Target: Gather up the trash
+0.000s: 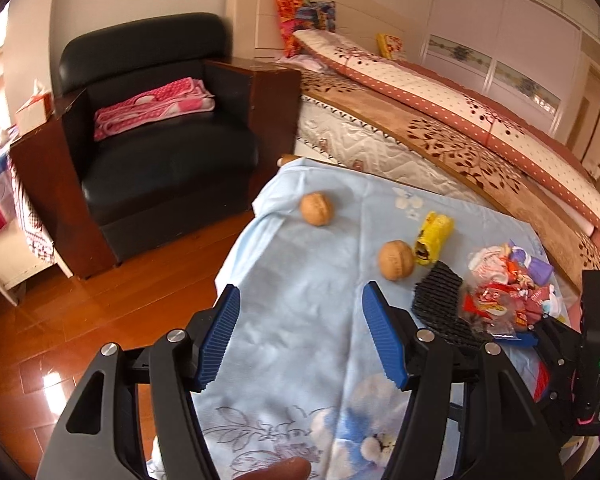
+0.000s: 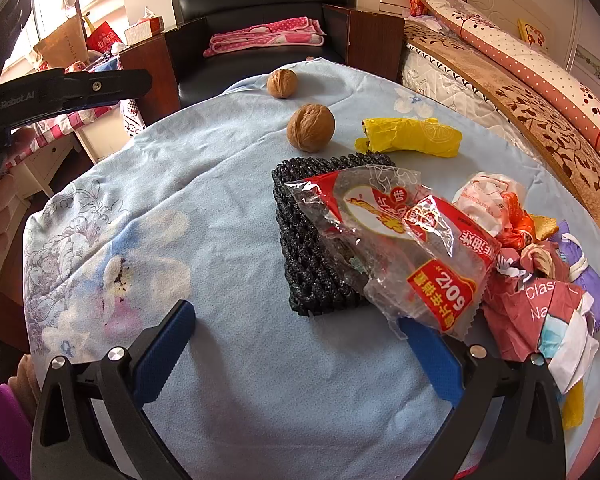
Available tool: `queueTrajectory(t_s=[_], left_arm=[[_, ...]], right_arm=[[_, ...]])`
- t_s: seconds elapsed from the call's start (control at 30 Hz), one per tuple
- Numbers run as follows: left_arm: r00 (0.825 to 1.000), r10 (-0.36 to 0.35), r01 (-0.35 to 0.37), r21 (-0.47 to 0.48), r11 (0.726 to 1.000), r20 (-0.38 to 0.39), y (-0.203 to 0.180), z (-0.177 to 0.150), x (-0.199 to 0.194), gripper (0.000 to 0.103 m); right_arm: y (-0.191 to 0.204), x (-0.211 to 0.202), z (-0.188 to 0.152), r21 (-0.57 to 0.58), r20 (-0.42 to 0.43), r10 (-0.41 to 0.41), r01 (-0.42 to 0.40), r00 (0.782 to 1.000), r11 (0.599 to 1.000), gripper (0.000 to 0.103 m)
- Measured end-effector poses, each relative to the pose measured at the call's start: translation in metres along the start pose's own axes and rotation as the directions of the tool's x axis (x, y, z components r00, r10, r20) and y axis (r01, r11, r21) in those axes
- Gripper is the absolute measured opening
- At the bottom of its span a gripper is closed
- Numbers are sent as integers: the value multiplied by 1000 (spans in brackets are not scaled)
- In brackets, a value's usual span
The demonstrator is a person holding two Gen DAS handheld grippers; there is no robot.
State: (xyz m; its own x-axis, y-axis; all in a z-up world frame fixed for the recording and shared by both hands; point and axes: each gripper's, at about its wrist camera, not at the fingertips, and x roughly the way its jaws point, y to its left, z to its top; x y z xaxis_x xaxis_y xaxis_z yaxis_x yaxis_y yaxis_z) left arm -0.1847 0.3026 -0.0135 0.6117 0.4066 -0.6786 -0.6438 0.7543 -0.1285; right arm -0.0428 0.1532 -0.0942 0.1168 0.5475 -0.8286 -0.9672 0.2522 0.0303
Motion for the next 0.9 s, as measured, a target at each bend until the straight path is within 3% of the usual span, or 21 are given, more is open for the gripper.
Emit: queueTrajectory(t_s=[0.53,0.9], left_arm=[[999,-23,21,40,999,46,-16,24,8,64],[986,-31,20,68,997,163,-17,72,-5,64]], right_arm=[[0,0,0,0,0,0,0,1000,1000,100],[-1,0,1,0,0,0,0,1000,1000,100]])
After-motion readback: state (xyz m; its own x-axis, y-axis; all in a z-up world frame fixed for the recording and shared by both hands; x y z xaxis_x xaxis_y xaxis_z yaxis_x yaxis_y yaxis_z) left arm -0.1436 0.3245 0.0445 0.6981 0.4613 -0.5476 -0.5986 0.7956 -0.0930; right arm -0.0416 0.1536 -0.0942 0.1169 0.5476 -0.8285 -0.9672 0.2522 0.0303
